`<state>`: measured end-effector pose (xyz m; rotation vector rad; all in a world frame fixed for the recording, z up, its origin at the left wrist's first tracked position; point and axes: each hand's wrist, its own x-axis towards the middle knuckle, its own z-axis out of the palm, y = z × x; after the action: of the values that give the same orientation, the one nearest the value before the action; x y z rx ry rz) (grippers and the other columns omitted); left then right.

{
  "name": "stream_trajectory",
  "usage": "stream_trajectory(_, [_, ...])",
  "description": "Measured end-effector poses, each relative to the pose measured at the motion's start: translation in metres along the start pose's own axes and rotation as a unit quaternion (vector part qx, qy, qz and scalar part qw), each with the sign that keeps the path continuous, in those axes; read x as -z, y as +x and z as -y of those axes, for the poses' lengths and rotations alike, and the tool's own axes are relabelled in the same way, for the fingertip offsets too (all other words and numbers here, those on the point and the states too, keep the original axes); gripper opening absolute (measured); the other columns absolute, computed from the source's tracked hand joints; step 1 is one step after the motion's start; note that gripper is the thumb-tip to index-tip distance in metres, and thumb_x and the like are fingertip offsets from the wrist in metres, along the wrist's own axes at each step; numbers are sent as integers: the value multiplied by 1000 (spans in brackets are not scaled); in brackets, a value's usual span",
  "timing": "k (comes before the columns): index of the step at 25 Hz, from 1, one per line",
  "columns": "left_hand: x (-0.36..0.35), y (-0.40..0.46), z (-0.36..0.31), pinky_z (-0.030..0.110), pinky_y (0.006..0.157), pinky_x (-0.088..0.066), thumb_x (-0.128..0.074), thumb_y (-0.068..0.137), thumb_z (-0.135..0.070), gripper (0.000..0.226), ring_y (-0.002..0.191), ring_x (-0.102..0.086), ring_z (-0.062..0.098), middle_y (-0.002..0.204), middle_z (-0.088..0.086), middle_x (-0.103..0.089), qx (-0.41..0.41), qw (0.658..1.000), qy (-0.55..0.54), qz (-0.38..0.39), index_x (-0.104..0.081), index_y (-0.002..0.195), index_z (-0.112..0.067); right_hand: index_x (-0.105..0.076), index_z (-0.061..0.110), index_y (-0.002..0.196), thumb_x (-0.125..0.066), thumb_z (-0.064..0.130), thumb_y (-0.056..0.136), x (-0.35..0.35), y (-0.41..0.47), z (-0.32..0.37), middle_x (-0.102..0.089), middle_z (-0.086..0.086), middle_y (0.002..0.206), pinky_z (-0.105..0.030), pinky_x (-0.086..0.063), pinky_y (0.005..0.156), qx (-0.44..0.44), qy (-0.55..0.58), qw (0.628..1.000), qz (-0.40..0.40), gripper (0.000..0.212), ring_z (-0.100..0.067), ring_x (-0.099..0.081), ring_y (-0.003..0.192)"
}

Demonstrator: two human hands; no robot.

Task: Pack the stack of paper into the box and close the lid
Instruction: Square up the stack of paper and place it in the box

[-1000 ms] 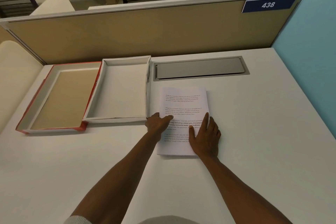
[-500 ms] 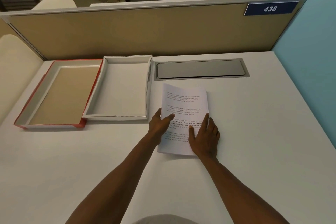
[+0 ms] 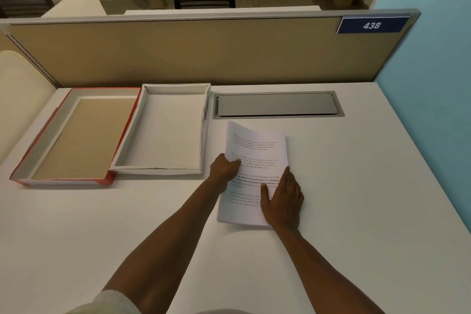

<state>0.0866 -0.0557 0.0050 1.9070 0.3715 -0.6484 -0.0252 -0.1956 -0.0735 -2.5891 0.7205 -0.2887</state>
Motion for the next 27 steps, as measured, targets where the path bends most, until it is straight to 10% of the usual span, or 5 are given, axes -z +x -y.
stream_trajectory(6, [4,-28,15,49,87,-62,-58,99,-35,31,99,-73,27,120,6,-70,-134,990,-45,0,-52,126,-22,-29,15,152,-59,59,87,29,28,-7,-45,-13,149,-47,-41,106,-130,214,964,85,84,-32,-45,133])
stream_trajectory(11, [18,-51,30,43,77,-65,-60,98,-29,30,94,-77,26,117,4,-74,-213,969,-114,59,-56,128,-23,-59,15,132,-65,57,83,72,63,-3,-71,-10,121,-32,-59,65,-205,558,771,231,65,-31,-72,98])
stream_trajectory(20, [32,-63,23,43,81,-64,-58,99,-34,34,101,-73,24,120,3,-68,-268,960,-74,-28,-48,131,-27,-41,29,117,-45,36,102,97,31,42,-63,2,110,-28,-60,66,-69,450,885,101,17,-16,-68,93])
stream_trajectory(27, [43,-78,33,43,87,-63,-70,88,-39,51,113,-68,21,124,-6,-68,-299,943,-143,-20,-50,136,-37,-39,43,122,-49,32,97,105,-2,44,-60,7,119,-19,-59,73,36,517,852,75,29,-8,-65,103])
